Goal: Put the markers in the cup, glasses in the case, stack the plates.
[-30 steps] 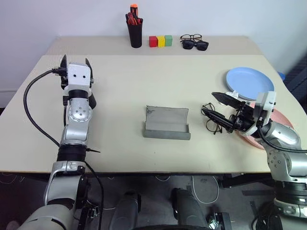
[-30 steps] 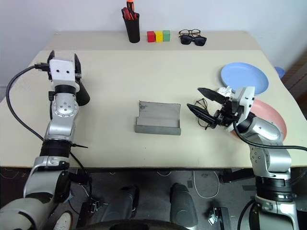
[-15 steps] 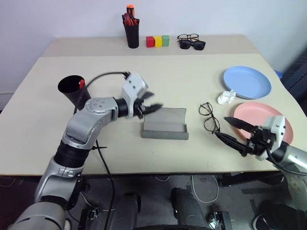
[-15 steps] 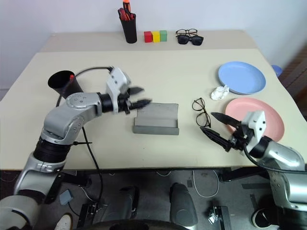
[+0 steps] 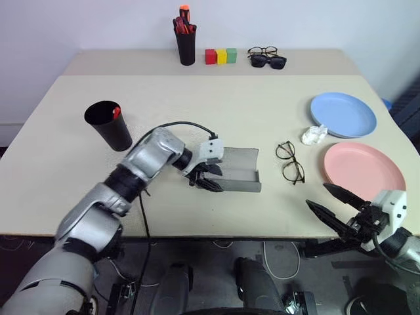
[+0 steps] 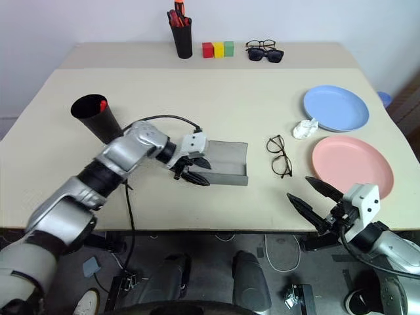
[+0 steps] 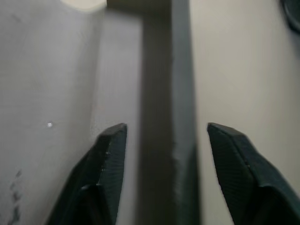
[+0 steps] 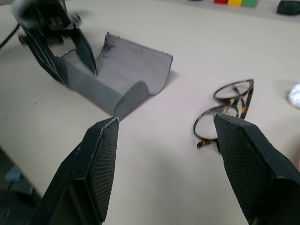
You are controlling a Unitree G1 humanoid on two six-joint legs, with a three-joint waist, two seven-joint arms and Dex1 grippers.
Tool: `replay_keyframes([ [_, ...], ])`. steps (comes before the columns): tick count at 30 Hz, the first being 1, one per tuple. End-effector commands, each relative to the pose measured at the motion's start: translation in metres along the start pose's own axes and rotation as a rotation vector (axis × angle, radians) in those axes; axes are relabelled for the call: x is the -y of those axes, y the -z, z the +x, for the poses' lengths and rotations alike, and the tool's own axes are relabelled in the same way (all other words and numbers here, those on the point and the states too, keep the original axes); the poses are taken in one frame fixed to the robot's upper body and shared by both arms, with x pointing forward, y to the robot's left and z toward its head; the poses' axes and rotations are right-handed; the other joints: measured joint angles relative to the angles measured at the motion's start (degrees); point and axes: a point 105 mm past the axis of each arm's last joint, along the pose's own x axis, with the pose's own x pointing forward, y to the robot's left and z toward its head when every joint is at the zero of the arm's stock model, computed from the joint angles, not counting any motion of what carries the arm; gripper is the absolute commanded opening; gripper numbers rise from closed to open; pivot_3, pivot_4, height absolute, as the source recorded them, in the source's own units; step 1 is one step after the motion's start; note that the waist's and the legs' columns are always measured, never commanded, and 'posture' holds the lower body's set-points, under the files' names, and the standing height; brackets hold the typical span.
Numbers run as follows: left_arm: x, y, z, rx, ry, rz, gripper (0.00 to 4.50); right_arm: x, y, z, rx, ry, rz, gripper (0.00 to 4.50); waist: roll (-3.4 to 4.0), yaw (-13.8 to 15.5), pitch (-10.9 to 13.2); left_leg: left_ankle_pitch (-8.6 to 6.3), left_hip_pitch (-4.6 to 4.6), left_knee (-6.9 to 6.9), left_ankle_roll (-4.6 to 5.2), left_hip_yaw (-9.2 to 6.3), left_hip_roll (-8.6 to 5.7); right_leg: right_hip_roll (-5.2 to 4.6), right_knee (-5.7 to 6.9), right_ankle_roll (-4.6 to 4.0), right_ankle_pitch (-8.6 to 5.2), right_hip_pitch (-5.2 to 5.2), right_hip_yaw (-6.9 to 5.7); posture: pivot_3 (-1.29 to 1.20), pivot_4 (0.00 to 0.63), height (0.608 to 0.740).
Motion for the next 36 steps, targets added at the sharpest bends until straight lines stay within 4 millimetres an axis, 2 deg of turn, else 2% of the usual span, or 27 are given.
replay_keyframes([
  [1,-0.005,-0.008,0.001,-0.039,0.028,0.079,0.91,-0.002,-0.01,-0.008,0.031,0.025,-0.058,3.28,0.0,0.0,0.0,-0.01,0.0,0.0,0.02,0.0,-0.01,0.0,-0.01,0.0,0.0,0.01,0.01,0.0,0.15,0.74],
  [3,-0.005,-0.013,0.003,-0.044,0.046,0.108,0.04,-0.003,-0.008,-0.012,0.03,0.037,-0.057,3.28,-0.01,0.0,0.0,-0.02,0.0,0.02,0.03,0.0,-0.01,-0.01,-0.02,0.09,-0.06,0.01,0.01,0.0,0.15,0.74],
  [9,0.002,-0.03,0.008,-0.011,0.07,0.073,0.04,-0.001,-0.001,-0.02,0.025,0.075,-0.061,3.28,0.0,-0.3,0.0,-0.03,0.06,0.04,0.03,-0.01,0.0,-0.01,-0.02,0.19,-0.13,0.07,0.01,0.0,0.15,0.74],
  [12,0.009,-0.046,0.011,0.019,0.078,0.012,0.04,0.004,0.0,-0.018,0.027,0.094,-0.069,3.28,0.0,-0.2,0.0,-0.03,0.06,0.03,0.04,-0.01,0.0,-0.01,-0.01,0.19,-0.13,0.07,0.02,0.0,0.15,0.74],
  [15,0.011,-0.053,0.014,0.022,0.058,-0.056,0.04,0.01,0.0,-0.012,0.007,0.105,-0.075,3.28,0.0,-0.2,0.0,-0.03,0.05,0.03,0.04,-0.01,0.0,-0.01,-0.01,0.2,-0.13,0.06,0.01,0.0,0.15,0.74],
  [20,0.011,-0.047,0.017,-0.002,-0.017,-0.151,0.04,0.022,-0.002,-0.001,-0.03,0.116,-0.123,3.28,0.02,-0.4,0.0,-0.03,0.1,0.03,0.04,-0.01,0.0,0.0,0.06,0.19,-0.13,0.05,0.01,0.0,0.15,0.74],
  [33,0.017,-0.028,0.025,-0.029,-0.112,-0.22,0.04,0.041,-0.01,0.043,-0.091,0.07,-0.105,3.28,0.04,-0.3,0.0,-0.02,0.14,0.08,0.04,-0.04,-0.01,0.0,0.11,0.19,-0.11,0.1,0.02,0.0,0.15,0.74],
  [34,0.017,-0.027,0.025,-0.031,-0.117,-0.22,0.72,0.043,-0.011,0.046,-0.093,0.059,-0.094,3.28,0.06,-0.3,0.0,-0.02,0.14,0.09,0.04,-0.04,-0.01,0.0,0.11,0.19,-0.1,0.11,0.02,0.0,0.15,0.74],
  [36,0.017,-0.029,0.023,-0.016,-0.122,-0.237,1.56,0.047,-0.014,0.052,-0.098,0.039,-0.071,3.28,0.05,-0.3,0.0,-0.02,0.15,0.09,0.04,-0.02,-0.01,0.0,0.12,0.19,-0.1,0.11,0.03,0.0,0.15,0.74],
])
